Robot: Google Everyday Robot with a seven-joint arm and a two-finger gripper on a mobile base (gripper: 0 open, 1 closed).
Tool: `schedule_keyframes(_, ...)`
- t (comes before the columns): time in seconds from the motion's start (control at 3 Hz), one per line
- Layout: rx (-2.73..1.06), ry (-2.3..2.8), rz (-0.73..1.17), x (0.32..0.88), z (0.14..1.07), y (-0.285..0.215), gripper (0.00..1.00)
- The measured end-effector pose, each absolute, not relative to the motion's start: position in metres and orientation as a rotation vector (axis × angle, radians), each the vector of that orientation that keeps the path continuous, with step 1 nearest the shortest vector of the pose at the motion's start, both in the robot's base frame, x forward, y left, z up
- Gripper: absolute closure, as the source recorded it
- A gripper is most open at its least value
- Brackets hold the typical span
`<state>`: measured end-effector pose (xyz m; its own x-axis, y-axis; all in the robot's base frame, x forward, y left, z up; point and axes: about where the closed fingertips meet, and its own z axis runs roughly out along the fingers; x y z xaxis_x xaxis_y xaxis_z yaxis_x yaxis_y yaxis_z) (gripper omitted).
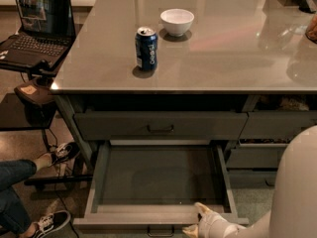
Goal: Open middle drawer
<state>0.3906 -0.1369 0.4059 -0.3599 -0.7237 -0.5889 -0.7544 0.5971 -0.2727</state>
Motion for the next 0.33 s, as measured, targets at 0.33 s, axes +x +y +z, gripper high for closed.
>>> schedule_keyframes(0.33,-1.164,2.14,0.058,0.3906,0.4059,-0.1369,0.0)
